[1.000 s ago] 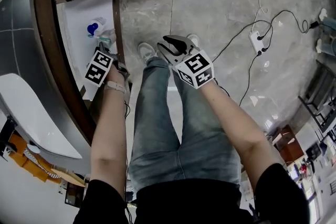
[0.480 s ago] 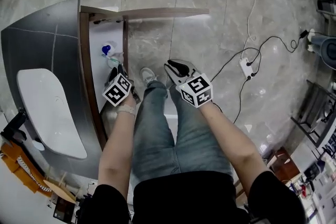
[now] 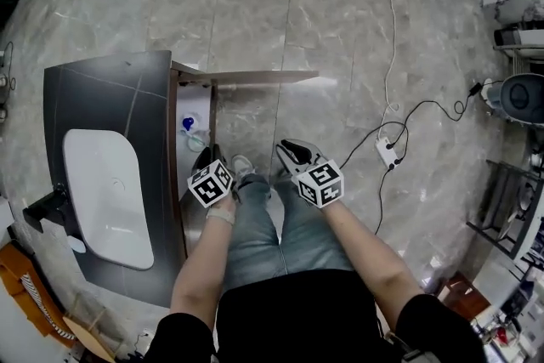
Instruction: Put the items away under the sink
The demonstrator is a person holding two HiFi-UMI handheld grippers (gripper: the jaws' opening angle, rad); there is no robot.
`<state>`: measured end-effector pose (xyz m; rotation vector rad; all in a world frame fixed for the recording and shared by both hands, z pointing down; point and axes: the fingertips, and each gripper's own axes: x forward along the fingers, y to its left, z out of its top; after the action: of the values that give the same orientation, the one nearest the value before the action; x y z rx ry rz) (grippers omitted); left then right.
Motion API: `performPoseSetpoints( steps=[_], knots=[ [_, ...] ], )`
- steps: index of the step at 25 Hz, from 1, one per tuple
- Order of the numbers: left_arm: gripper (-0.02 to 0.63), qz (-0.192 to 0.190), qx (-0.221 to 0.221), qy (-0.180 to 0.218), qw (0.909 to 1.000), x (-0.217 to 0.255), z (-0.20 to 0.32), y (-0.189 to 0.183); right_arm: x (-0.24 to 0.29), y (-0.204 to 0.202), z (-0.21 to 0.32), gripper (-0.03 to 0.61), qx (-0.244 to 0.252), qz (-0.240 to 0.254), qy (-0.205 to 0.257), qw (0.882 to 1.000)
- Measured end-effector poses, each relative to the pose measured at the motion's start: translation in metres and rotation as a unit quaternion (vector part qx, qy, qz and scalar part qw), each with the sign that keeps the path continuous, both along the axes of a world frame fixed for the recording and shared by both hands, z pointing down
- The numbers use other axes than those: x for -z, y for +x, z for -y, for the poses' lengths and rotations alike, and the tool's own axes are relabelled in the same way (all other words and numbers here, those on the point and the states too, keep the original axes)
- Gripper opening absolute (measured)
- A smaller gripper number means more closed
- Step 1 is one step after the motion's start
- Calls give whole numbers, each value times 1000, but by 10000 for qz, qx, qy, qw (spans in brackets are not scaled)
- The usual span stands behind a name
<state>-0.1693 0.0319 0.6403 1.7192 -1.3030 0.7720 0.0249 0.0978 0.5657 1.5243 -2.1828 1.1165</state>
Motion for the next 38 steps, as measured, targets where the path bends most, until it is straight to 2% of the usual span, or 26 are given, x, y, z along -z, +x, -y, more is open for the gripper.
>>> performPoseSetpoints(
  steps=[3, 7, 14, 20, 23, 30, 33, 38],
  knots=[
    [120, -132, -140, 66, 9998, 30, 1, 13, 25, 5, -4, 78, -80, -25, 63, 9999],
    [120, -446, -62, 144, 9989, 71, 7, 20, 58, 12, -3, 77, -181, -55, 180, 9997],
    [112, -720, -258, 295, 9966, 138, 15, 31, 122, 26, 8, 77, -383, -37, 365, 9986],
    [100, -913, -1072, 713, 9875, 207, 30, 70, 187, 52, 28, 74, -500, -74, 758, 9958],
    [95, -989, -1333, 844, 9825, 240, 23, 83, 216, 59, 21, 71, -566, -69, 867, 9946],
    [80, -1310, -1861, 1339, 9645, 316, 33, 110, 279, 68, 21, 69, -656, -122, 1150, 9911],
    [71, -1247, -2162, 1726, 9529, 345, 41, 115, 304, 71, 23, 69, -687, -116, 1332, 9886],
    [49, -1372, -2599, 2174, 9308, 391, 41, 129, 348, 84, 25, 69, -773, -136, 1717, 9820]
  ],
)
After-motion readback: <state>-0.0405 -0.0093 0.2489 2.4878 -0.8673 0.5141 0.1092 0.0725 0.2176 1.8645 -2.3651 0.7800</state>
